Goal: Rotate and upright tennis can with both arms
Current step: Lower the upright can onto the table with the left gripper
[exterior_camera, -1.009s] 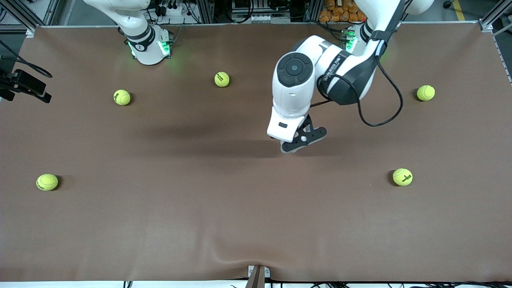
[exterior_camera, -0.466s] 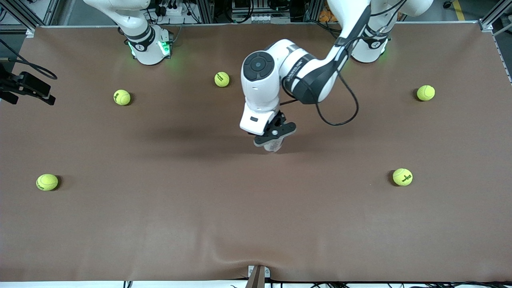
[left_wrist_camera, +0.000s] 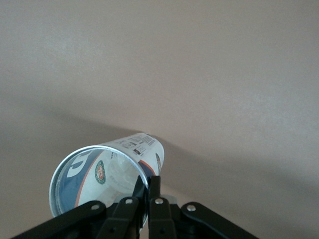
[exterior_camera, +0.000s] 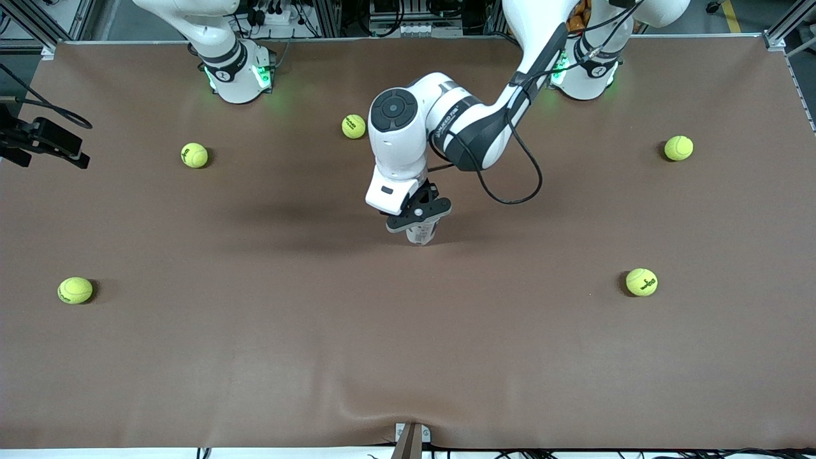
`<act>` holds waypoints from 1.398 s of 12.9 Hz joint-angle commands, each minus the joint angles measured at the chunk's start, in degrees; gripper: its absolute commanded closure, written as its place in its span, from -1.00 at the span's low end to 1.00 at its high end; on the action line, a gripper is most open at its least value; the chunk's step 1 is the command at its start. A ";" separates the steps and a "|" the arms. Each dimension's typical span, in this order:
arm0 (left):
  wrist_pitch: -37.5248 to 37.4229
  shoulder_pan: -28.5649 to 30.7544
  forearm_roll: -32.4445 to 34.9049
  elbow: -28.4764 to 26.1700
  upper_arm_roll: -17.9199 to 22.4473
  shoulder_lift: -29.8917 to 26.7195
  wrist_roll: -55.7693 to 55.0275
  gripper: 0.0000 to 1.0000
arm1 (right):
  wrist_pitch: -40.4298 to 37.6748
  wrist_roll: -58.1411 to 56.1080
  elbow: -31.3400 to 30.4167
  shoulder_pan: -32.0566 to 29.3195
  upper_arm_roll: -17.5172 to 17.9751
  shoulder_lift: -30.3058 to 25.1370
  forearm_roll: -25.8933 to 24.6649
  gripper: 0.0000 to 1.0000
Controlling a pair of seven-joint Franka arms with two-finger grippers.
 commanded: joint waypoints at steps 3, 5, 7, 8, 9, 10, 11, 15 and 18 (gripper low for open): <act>2.94 -1.03 1.67 1.48 0.82 1.43 -2.28 0.88 | 0.13 -0.65 -1.17 -1.94 0.27 -0.88 0.96 -1.00; 3.57 -1.03 1.67 1.48 0.82 2.05 -2.02 0.47 | 0.22 -0.56 -1.26 -1.94 0.27 -1.06 0.97 -1.00; 4.97 -1.03 1.67 1.48 0.73 2.05 -2.01 0.30 | 0.22 -0.56 -1.35 -1.94 0.27 -1.06 0.97 -1.00; 4.97 -1.03 1.67 1.48 0.73 2.05 -2.10 0.09 | 0.22 -0.56 -1.35 -1.94 0.27 -1.06 0.97 -1.00; 4.97 -1.03 1.67 1.40 0.82 2.05 -2.19 -0.13 | 0.22 -0.47 -1.35 -1.94 0.27 -1.06 0.97 -1.00; 4.97 -1.03 1.67 1.39 0.73 1.79 -2.19 -0.32 | -0.13 0.05 -1.43 -1.94 0.27 -1.06 0.97 -1.00; 4.97 -1.03 1.67 1.48 0.73 1.44 -2.19 -0.45 | -0.39 0.14 -1.43 -1.94 0.19 -1.06 0.97 -1.00; 4.01 -1.12 1.76 1.48 0.65 -1.28 -1.84 -1.00 | -0.48 0.23 -1.52 -1.94 0.18 -1.32 0.97 -1.00; 2.35 -0.59 1.32 1.48 0.12 -4.62 -1.49 -1.00 | -0.48 0.14 -2.14 -2.46 0.18 -1.41 0.97 -1.00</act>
